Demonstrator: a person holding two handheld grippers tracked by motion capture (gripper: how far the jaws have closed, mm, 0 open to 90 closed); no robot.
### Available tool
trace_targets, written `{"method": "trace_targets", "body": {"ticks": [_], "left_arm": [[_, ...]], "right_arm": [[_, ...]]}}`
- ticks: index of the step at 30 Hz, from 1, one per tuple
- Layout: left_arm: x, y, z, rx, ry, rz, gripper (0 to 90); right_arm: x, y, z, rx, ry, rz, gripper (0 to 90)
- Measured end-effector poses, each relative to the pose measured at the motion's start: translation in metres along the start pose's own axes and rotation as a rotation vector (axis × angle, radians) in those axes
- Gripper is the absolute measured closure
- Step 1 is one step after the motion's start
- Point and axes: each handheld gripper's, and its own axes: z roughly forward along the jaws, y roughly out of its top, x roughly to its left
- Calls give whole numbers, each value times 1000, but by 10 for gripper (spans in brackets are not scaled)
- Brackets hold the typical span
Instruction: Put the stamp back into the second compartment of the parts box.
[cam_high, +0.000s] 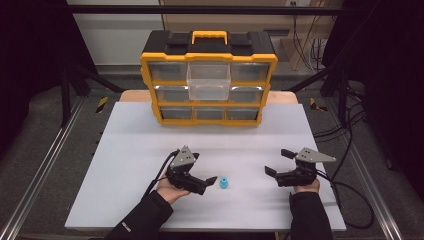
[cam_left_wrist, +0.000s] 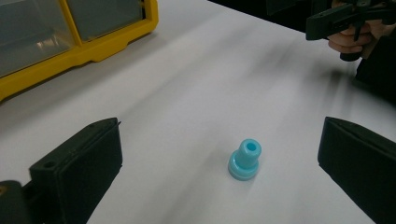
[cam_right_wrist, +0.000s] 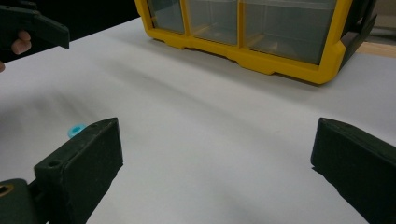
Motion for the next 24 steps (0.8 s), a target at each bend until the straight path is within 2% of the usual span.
{"method": "trace_targets", "body": {"ticks": [24], "left_arm": [[-13,-1,35,105,-14,0,0]], "right_arm": [[0,0,0,2,0,-1,26]]}}
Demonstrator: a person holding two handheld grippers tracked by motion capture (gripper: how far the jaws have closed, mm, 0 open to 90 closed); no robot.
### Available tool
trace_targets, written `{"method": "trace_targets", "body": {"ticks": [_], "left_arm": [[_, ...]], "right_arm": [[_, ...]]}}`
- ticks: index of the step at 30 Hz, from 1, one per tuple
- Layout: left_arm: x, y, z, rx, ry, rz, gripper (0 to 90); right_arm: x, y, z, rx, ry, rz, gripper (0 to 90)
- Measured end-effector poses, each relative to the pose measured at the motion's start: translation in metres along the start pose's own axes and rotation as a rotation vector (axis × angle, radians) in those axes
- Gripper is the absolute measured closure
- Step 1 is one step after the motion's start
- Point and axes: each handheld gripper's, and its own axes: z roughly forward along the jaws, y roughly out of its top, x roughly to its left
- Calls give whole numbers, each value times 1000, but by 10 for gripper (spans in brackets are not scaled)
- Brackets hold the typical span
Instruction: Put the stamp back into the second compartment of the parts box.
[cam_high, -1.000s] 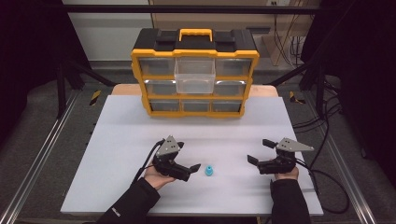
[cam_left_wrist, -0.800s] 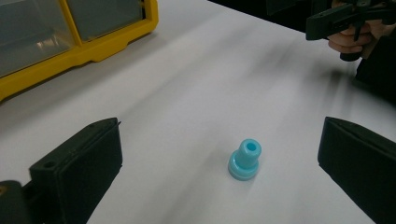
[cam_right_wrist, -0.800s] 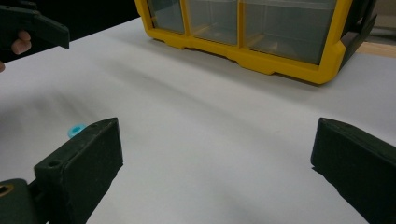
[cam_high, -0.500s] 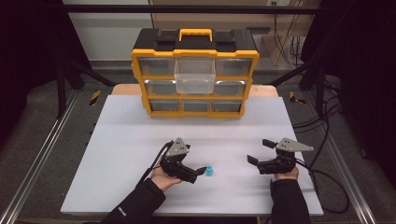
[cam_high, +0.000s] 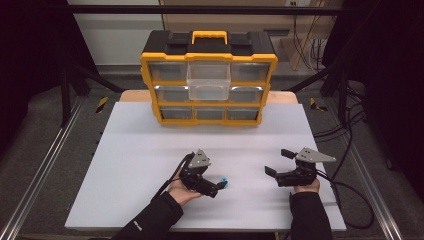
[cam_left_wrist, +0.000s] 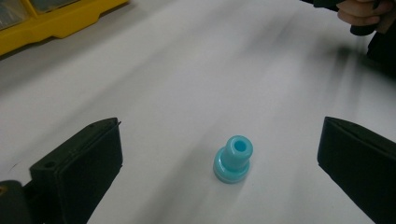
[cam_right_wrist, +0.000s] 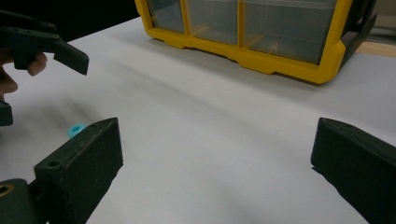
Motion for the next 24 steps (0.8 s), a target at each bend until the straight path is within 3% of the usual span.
{"method": "trace_targets", "body": {"ticks": [10,24], "left_arm": [[-3,-3,10,48,9,-4,28],[-8,-6,19,88,11,-3,219]], "right_arm": [[0,0,0,-1,1,1,26],[0,0,0,0,3,-2,26]]}}
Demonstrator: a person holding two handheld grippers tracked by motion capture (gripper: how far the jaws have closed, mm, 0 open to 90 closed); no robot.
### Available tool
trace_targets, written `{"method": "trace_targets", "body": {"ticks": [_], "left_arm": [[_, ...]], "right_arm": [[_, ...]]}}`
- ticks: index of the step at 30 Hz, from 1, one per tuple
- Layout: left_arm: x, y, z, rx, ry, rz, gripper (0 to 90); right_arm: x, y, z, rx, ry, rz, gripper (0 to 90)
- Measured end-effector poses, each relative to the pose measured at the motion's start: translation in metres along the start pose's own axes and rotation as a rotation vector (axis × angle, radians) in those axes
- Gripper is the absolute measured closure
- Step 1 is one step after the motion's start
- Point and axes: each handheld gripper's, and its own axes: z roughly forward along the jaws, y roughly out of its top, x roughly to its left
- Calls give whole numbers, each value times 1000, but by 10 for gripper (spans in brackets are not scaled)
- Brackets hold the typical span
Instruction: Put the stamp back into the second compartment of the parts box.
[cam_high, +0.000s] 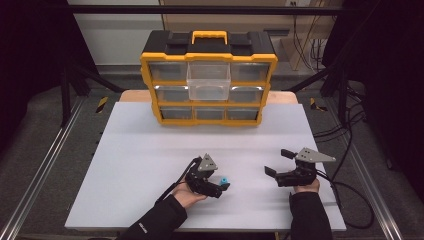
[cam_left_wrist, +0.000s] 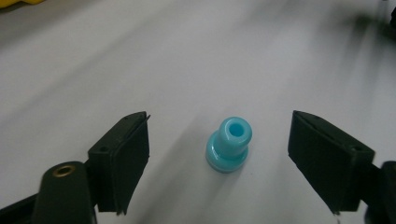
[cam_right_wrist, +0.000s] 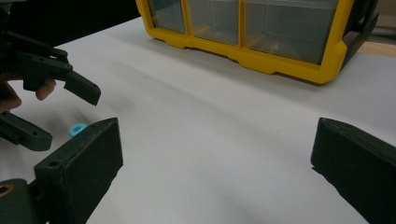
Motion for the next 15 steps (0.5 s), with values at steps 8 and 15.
{"method": "trace_targets", "body": {"ticks": [8,15], "left_arm": [[-1,0,3,17,-11,-4,325],[-2,0,4,20,-24,-17,411]], "right_arm": [[0,0,0,-1,0,2,26],[0,0,0,0,0,0,26]]}}
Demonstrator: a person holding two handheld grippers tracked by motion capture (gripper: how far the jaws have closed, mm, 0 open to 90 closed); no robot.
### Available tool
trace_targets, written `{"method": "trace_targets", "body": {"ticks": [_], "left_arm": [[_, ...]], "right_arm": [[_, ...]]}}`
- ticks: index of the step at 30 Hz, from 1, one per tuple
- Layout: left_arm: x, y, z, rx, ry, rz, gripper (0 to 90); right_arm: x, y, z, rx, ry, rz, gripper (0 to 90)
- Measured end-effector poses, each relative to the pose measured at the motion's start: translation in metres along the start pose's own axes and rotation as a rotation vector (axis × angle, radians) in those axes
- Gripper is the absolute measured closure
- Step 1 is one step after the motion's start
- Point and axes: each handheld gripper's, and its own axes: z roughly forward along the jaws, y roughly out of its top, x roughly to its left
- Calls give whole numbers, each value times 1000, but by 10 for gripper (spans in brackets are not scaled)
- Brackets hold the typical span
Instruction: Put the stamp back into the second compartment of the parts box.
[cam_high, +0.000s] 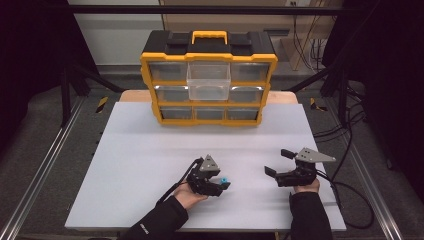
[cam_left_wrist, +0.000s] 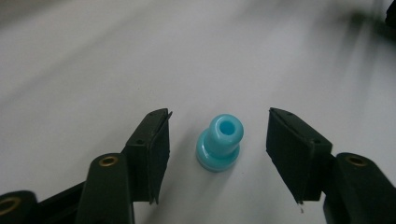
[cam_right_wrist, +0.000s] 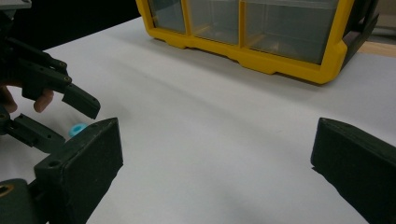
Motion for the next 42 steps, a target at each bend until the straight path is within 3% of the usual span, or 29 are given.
{"method": "trace_targets", "body": {"ticks": [7,27,42], "left_arm": [[-1,0,3,1,-11,-16,519],[-2,-1,5,22,-3,-21,695],[-2,0,5,23,8,-13,723]], "right_arm": [[0,0,0,0,0,1,26],[0,0,1,1,1,0,26],[0,0,1,5,1,1,26]]}}
